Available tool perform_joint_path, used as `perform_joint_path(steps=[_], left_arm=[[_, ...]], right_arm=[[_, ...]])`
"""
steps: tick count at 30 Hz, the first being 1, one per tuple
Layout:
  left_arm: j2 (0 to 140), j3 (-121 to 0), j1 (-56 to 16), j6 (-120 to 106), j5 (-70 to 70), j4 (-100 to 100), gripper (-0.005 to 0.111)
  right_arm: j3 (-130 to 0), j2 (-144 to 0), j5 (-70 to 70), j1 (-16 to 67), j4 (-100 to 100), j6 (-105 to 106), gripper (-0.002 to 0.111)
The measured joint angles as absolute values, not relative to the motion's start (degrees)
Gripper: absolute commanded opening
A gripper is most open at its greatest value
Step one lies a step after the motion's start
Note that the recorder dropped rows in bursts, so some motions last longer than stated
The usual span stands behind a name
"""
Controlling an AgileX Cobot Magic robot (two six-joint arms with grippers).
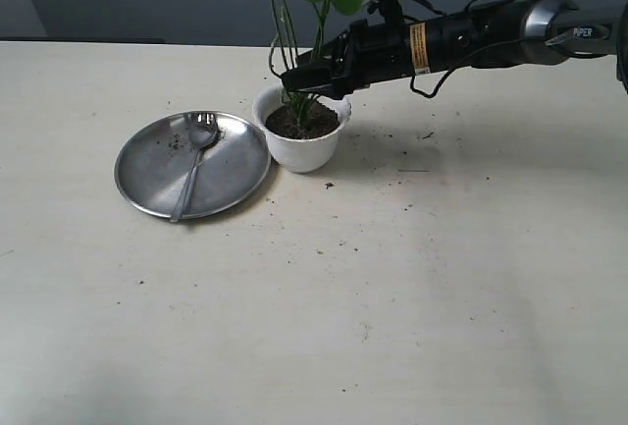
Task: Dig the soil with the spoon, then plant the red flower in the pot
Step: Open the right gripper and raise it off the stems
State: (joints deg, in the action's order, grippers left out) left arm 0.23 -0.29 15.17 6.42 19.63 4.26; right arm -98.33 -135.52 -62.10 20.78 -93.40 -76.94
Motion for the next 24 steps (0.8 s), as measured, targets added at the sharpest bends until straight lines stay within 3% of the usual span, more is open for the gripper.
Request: perform_joint_path(steps=[24], left_arm=[[0.23,-0.29,15.17,6.42,19.63,4.26,0.000]], right_arm=[[-98.29,-134.42,-62.50,19.64,-94.63,-77.03,0.060]])
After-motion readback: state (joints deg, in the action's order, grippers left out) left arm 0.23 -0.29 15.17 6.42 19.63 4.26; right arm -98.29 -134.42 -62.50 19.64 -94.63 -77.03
